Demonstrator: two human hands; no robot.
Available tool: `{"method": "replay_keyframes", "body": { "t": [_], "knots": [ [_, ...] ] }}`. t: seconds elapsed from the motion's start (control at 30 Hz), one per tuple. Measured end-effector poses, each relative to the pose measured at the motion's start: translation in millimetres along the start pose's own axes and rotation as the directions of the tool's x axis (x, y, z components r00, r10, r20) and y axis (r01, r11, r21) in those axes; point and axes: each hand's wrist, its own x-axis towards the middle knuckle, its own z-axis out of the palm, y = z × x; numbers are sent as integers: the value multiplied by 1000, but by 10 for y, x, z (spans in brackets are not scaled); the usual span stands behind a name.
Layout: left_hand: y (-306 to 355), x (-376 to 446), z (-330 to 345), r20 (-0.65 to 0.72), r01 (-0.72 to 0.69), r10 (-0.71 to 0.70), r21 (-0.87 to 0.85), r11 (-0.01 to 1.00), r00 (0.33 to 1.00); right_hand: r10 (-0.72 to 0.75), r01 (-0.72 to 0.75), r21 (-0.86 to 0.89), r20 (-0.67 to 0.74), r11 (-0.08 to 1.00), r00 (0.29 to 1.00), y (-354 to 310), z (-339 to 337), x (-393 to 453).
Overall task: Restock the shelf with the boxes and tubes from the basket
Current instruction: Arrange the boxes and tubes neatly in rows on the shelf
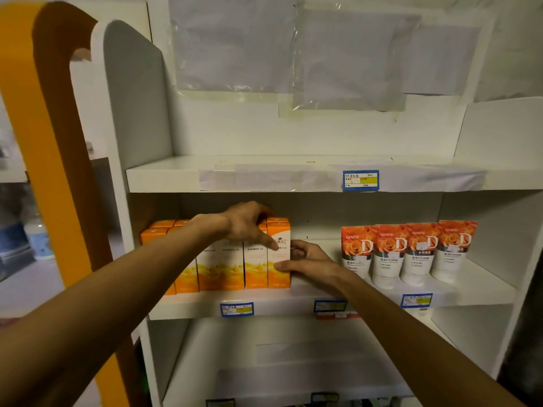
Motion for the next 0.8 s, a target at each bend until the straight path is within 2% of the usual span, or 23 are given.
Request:
{"method": "replay_keyframes", "body": {
  "t": [0.23,0.8],
  "knots": [
    [-30,14,-20,-3,55,-56,-134,989,998,-16,15,51,7,999,1000,-3,-33,-63],
    [2,6,-52,77,22,-16,-86,996,997,10,-11,28,44,1000,999,22,-12,-120]
  ]
}}
